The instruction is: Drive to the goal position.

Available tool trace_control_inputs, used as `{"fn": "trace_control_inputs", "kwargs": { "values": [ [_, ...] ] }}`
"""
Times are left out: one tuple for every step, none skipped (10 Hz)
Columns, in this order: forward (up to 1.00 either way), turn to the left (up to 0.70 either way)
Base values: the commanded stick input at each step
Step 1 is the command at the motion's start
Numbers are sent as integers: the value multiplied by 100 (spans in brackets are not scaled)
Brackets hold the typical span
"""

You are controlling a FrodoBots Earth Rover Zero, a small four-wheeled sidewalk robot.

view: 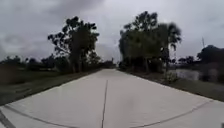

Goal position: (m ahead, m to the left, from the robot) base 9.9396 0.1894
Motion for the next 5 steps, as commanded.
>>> {"fn": "trace_control_inputs", "kwargs": {
  "values": [
    [85, 0],
    [85, 0],
    [85, 0],
    [85, 0],
    [85, 0]
  ]
}}
